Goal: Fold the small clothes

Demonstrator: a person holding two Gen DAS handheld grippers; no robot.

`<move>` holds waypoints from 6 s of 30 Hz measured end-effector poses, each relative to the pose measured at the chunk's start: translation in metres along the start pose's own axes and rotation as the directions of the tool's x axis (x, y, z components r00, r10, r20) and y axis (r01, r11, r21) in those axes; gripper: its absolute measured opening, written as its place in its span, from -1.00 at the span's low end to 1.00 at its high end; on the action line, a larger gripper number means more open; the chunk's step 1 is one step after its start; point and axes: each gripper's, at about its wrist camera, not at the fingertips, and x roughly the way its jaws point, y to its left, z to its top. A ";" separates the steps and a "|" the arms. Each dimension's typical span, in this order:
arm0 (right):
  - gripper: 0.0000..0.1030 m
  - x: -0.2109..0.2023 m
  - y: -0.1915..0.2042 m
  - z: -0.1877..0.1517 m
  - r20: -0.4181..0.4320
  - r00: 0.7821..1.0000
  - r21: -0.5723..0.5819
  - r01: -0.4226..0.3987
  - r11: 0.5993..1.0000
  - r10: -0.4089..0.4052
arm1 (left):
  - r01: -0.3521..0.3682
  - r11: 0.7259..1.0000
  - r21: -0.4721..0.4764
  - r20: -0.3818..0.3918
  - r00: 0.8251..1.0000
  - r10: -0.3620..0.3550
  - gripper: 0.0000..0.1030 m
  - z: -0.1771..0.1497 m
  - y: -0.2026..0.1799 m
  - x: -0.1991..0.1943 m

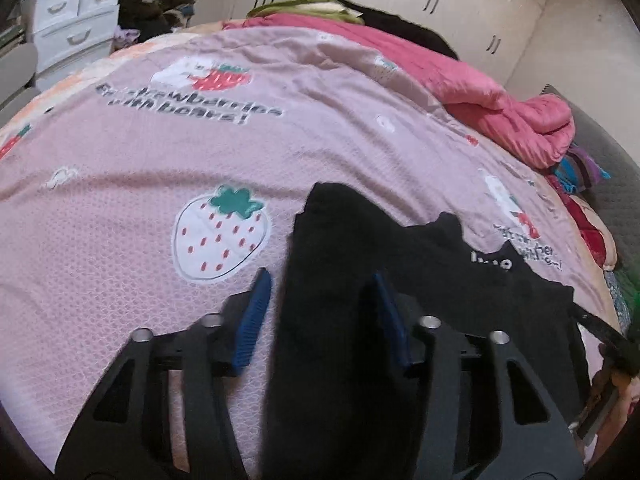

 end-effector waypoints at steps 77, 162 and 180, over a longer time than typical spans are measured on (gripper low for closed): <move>0.91 -0.109 0.141 -0.078 0.093 0.978 -0.318 -0.149 0.936 0.187 | -0.166 0.986 0.024 0.021 0.986 0.165 0.82 -0.026 0.040 -0.087; -0.84 -0.086 0.262 -0.125 0.233 0.922 -0.568 -0.128 0.813 0.308 | 0.177 0.983 -0.042 -0.089 0.980 -0.180 0.10 0.000 -0.026 0.002; -0.86 -0.111 0.225 -0.132 0.303 0.903 -0.476 -0.133 0.869 0.305 | 0.241 0.968 0.064 0.014 0.970 -0.242 -0.62 0.003 -0.070 -0.038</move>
